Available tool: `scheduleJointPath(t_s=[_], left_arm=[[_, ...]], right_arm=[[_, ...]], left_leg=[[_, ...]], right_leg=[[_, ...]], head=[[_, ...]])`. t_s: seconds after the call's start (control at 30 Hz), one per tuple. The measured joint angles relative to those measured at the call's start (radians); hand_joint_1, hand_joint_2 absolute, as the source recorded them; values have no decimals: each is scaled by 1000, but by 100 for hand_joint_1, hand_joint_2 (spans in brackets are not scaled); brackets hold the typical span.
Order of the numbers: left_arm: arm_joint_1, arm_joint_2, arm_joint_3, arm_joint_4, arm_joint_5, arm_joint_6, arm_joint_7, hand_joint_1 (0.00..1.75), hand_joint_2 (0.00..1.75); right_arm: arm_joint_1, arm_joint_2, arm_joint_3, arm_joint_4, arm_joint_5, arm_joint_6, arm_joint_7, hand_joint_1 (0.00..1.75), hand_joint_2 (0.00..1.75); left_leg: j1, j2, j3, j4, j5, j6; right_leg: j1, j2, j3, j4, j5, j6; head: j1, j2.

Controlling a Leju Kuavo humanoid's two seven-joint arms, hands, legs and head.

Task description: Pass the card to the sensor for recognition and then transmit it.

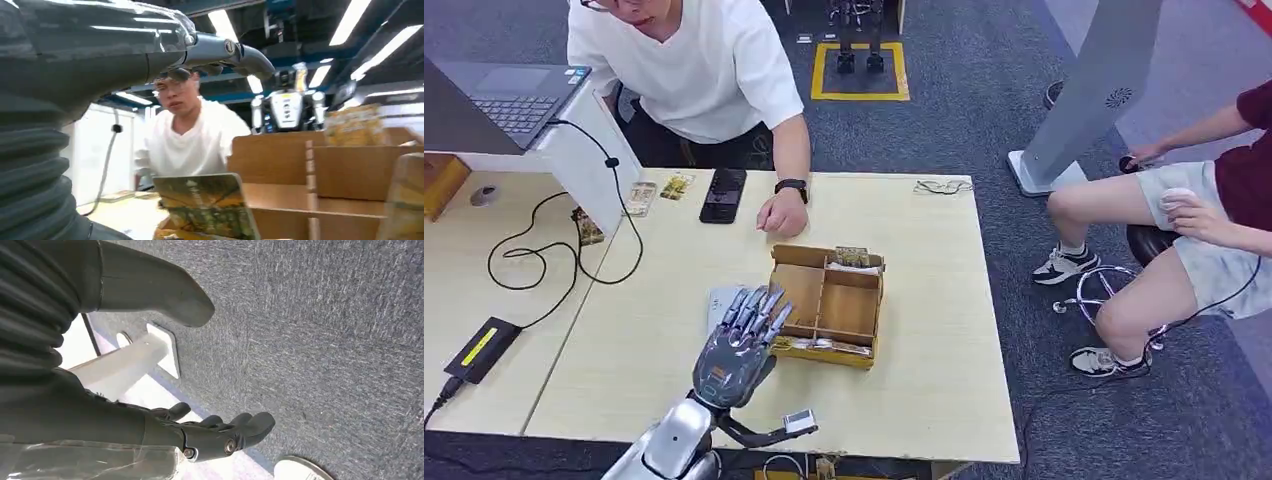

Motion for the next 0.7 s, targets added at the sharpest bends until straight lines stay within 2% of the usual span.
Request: scheduleJointPath(t_s=[0.2, 0.33, 0.43, 0.7], left_arm=[[10, -1, 10, -19, 6, 0, -15, 0, 175], [20, -6, 18, -34, 24, 0, -113, 0, 175], [27, -9, 27, -41, 26, 0, -135, 0, 175], [27, -15, 31, -31, 9, 0, -88, 0, 175]], right_arm=[[0, 0, 0, 0, 0, 0, 0, 0, 175], [0, 0, 0, 0, 0, 0, -4, 0, 175], [0, 0, 0, 0, 0, 0, -7, 0, 175], [0, 0, 0, 0, 0, -1, -6, 0, 175]], left_leg=[[0, 0, 0, 0, 0, 0], [0, 0, 0, 0, 0, 0], [0, 0, 0, 0, 0, 0], [0, 0, 0, 0, 0, 0]], right_leg=[[0, 0, 0, 0, 0, 0], [0, 0, 0, 0, 0, 0], [0, 0, 0, 0, 0, 0], [0, 0, 0, 0, 0, 0]], head=[[0, 0], [0, 0], [0, 0], [0, 0]])
